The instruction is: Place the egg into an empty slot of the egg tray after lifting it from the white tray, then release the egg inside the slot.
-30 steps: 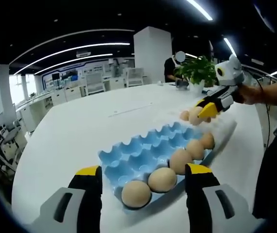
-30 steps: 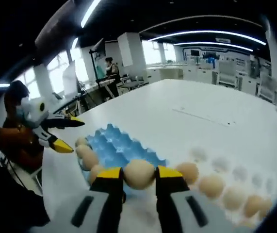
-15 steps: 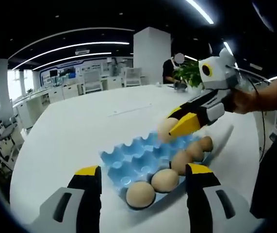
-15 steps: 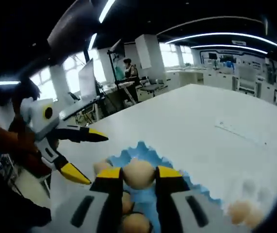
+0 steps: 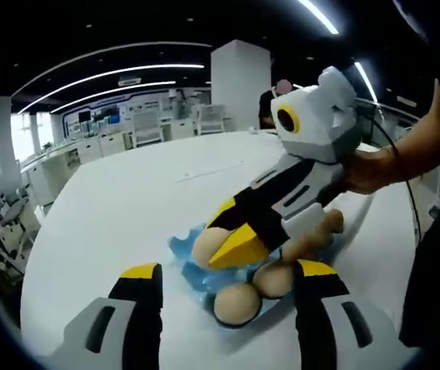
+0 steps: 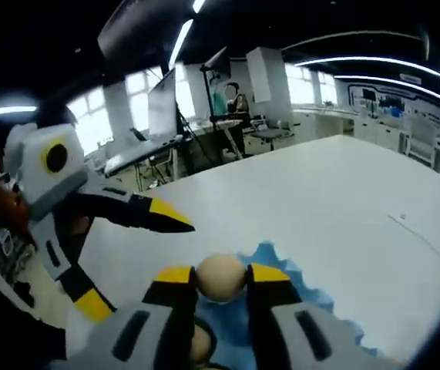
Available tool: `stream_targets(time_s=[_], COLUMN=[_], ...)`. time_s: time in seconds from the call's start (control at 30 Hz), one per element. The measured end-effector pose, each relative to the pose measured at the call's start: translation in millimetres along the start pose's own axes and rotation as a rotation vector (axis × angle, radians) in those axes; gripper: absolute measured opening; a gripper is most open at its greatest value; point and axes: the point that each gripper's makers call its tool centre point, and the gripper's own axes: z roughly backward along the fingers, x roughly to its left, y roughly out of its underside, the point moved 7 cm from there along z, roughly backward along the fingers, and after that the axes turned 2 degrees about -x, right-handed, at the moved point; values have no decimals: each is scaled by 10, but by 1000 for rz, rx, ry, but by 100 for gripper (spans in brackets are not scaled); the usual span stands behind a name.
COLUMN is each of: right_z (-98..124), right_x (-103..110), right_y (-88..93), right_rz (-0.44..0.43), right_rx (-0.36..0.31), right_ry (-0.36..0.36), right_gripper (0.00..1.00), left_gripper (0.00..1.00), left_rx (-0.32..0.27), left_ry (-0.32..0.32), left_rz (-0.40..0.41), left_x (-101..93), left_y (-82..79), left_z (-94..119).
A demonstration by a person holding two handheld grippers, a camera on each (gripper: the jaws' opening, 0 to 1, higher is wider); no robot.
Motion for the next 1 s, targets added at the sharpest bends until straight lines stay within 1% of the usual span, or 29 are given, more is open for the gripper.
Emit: stream_targets(time_s=[0.1,0.23,0.4,0.43,0.6,0.73,0.87,1.0], right_z=[-43,-78,-110,-113,-124,-139,-134,-146], right_x=[2,30,27,26,17,45,43,54], right_y=[37,62,95,94,99,102,108,104], right_rz=[8,52,85,96,95,152,166,200], right_rx=[12,30,49,45,50,67,66,68], right_ry=[-4,-10,-14,-13,-18,-19,-21,-22], right_gripper=[25,25,25,25,26,26,26,26], left_gripper=[68,68,68,68,67,66,66,66], left_rx=[-3,5,6,6,11,14,14,15], left_ry=[2,6,11,11,11,16,19,21], left_rz=[0,7,8,9,9,9,7,3], left_x=[21,37,47,50,37,23,9,-3], left_y=[11,35,50,51,55,59,45,29], left_z=[-5,-12,-16,-18,-33,-49,-58,-52])
